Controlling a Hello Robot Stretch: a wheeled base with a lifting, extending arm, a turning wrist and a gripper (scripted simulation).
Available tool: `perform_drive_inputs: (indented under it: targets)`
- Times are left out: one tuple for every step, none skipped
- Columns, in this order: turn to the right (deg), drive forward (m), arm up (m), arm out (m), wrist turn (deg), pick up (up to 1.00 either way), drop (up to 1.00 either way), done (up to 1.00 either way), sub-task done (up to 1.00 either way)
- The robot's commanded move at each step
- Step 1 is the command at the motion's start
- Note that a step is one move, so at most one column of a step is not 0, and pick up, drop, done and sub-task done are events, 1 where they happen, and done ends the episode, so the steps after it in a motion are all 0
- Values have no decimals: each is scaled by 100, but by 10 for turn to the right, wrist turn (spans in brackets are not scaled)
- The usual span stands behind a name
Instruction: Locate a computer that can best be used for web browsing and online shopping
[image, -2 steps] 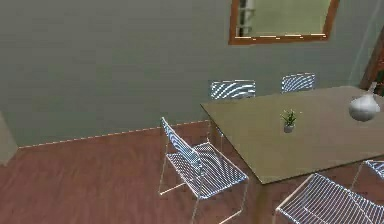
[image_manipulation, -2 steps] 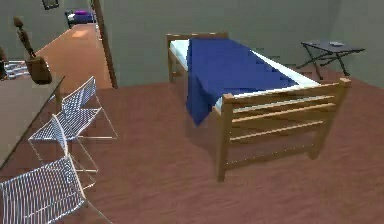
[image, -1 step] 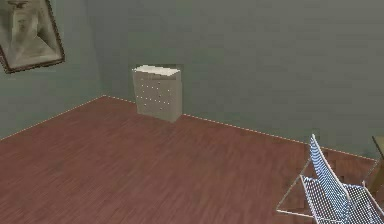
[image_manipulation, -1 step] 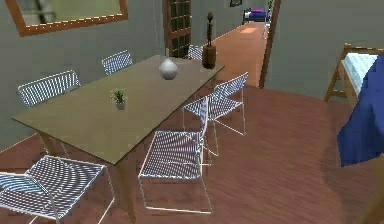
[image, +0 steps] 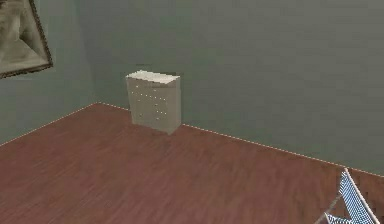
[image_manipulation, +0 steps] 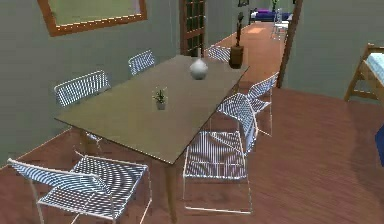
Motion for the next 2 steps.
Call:
perform_drive_inputs:
  targets:
    - [-330, 0, 0, 0, 0, 0, 0, 0, 0]
    - [0, 35, 0, 0, 0, 0, 0, 0, 0]
